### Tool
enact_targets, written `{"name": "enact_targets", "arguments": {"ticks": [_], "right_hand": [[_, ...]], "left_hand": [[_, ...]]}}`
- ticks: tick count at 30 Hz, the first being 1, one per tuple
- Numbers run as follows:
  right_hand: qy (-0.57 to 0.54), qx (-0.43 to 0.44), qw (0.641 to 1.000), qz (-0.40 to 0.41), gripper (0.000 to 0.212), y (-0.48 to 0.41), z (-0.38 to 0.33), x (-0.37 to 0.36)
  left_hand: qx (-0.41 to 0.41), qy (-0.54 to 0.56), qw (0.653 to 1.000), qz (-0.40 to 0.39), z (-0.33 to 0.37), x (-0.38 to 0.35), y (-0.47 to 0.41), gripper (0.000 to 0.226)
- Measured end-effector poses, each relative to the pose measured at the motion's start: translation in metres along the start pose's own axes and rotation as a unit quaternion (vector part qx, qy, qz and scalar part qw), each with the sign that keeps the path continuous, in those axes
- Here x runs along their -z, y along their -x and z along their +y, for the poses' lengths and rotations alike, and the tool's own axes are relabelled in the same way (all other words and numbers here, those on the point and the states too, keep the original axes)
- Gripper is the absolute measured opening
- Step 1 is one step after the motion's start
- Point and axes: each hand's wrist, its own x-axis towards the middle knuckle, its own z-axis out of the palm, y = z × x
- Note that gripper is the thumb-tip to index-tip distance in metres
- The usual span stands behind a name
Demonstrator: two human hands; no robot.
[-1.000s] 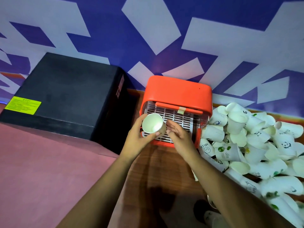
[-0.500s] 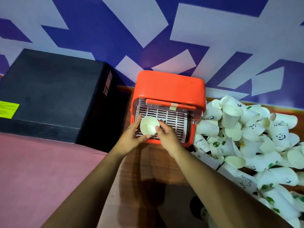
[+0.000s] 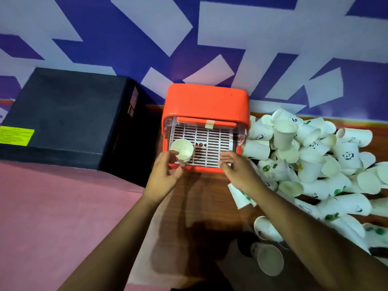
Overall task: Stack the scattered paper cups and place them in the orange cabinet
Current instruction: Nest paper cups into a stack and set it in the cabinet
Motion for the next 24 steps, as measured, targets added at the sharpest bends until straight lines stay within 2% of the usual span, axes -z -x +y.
{"name": "enact_targets", "arguments": {"ticks": [4,7,11,14,17,20,24], "right_hand": [[0.127,-0.006,0.991,0.050,0.033,0.041,0.058,0.064],[0.175,-0.021,0.981,0.078,0.039,0.062,0.099,0.098],[0.193,0.013,0.968,0.161,0.046,0.076,0.139,0.119],[0.160,0.007,0.964,0.212,0.057,0.071,0.145,0.124],[0.172,-0.010,0.970,0.172,0.067,0.056,0.155,0.123],[0.180,-0.021,0.977,0.110,0.072,0.044,0.168,0.121],[0.112,-0.007,0.986,0.121,0.061,0.033,0.172,0.118]], "left_hand": [[-0.047,-0.004,0.992,-0.119,0.023,-0.046,0.016,0.026],[-0.113,-0.066,0.974,-0.187,0.039,-0.099,0.014,0.036],[-0.133,-0.145,0.947,-0.254,0.063,-0.169,0.010,0.062],[-0.153,-0.197,0.928,-0.276,0.066,-0.199,0.010,0.066],[-0.184,-0.222,0.909,-0.301,0.061,-0.204,0.013,0.059],[-0.246,-0.252,0.879,-0.323,0.054,-0.202,0.014,0.066],[-0.280,-0.286,0.853,-0.336,0.052,-0.205,0.011,0.062]]}}
